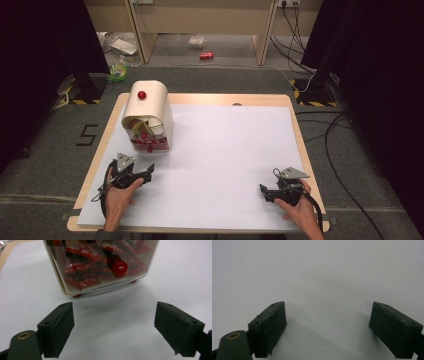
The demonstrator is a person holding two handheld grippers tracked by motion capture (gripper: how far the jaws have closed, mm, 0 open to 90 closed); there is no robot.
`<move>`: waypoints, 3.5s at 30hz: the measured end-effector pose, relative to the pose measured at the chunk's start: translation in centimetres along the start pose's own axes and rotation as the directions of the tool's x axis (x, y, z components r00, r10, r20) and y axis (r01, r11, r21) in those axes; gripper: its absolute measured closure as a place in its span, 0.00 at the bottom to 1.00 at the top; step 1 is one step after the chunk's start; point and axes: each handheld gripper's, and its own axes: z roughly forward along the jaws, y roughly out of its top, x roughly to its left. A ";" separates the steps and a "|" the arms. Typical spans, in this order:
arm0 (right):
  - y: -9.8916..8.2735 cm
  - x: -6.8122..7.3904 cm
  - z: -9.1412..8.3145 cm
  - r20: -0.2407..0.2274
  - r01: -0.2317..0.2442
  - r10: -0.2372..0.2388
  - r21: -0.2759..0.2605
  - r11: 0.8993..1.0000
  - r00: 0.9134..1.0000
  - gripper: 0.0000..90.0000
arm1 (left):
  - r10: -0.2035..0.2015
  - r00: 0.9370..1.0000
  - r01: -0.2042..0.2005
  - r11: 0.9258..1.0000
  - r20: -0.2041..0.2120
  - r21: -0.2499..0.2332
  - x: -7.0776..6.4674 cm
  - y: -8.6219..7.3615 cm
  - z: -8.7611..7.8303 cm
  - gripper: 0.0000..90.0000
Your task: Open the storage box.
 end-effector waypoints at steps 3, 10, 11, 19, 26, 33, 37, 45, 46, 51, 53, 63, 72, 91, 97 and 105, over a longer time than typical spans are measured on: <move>0.0 0.0 0.0 -0.001 0.000 0.000 0.000 1.000 1.000 0.16 | 0.007 1.000 -0.008 0.998 -0.018 -0.054 -0.7 0.3 -0.1 0.26; 0.0 0.0 0.0 -0.001 -0.001 0.001 0.002 1.000 1.000 0.16 | -0.026 0.996 0.017 0.993 -0.081 -0.113 -1.1 0.9 0.0 0.44; 0.0 0.0 0.0 -0.001 -0.001 0.001 0.002 1.000 1.000 0.16 | -0.026 0.996 0.017 0.993 -0.081 -0.113 -1.1 0.9 0.0 0.44; 0.0 0.0 0.0 -0.001 -0.001 0.001 0.001 1.000 1.000 0.16 | -0.034 0.987 0.010 0.989 -0.159 -0.147 -2.5 1.7 1.1 0.62; 0.0 0.0 0.0 -0.001 -0.001 0.001 0.002 1.000 1.000 0.16 | -0.051 0.973 0.013 0.986 -0.225 -0.165 -3.3 1.8 1.6 0.70; 0.0 0.0 0.0 -0.002 -0.002 0.002 0.001 1.000 1.000 0.16 | -0.035 0.964 -0.006 0.988 -0.265 -0.151 -4.2 1.7 2.4 0.75; 0.0 0.0 0.0 -0.001 0.000 0.000 0.002 1.000 1.000 0.16 | -0.051 0.955 0.007 0.988 -0.292 -0.152 -4.3 1.7 2.5 0.79; 0.0 0.0 0.0 -0.002 -0.003 0.003 0.002 1.000 1.000 0.16 | -0.089 0.951 0.045 0.987 -0.296 -0.154 -4.1 1.1 3.0 0.77; 0.0 0.0 0.0 -0.002 -0.001 0.001 0.002 1.000 1.000 0.16 | -0.089 0.951 0.045 0.987 -0.296 -0.154 -4.1 1.1 3.0 0.76; 0.0 0.0 0.0 -0.003 -0.002 0.002 0.002 1.000 1.000 0.16 | -0.065 0.952 0.021 0.989 -0.300 -0.148 -4.4 1.1 3.0 0.81; 0.0 0.0 0.0 -0.002 -0.002 0.002 0.002 1.000 1.000 0.16 | -0.066 0.954 0.022 0.988 -0.293 -0.150 -4.3 1.1 3.0 0.82; 0.0 0.0 0.0 -0.002 -0.002 0.002 0.002 1.000 1.000 0.16 | -0.032 0.957 -0.011 0.989 -0.287 -0.146 -4.4 0.7 2.3 0.82; 0.0 0.0 0.0 -0.003 -0.002 0.002 0.002 1.000 1.000 0.16 | -0.036 0.962 -0.006 0.988 -0.270 -0.155 -4.8 -0.1 1.0 0.81; 0.0 0.0 0.0 -0.003 -0.003 0.004 0.002 1.000 1.000 0.16 | -0.054 0.980 0.017 0.982 -0.192 -0.187 -4.8 -1.1 -2.2 0.83; 0.0 0.0 0.0 -0.003 -0.003 0.003 0.002 1.000 1.000 0.16 | -0.069 0.991 0.047 0.981 -0.113 -0.187 -4.5 0.0 -2.7 0.66; 0.0 0.0 0.0 -0.002 -0.002 0.002 0.002 1.000 1.000 0.16 | -0.032 0.999 0.024 0.981 -0.034 -0.193 -4.3 1.5 -3.0 0.53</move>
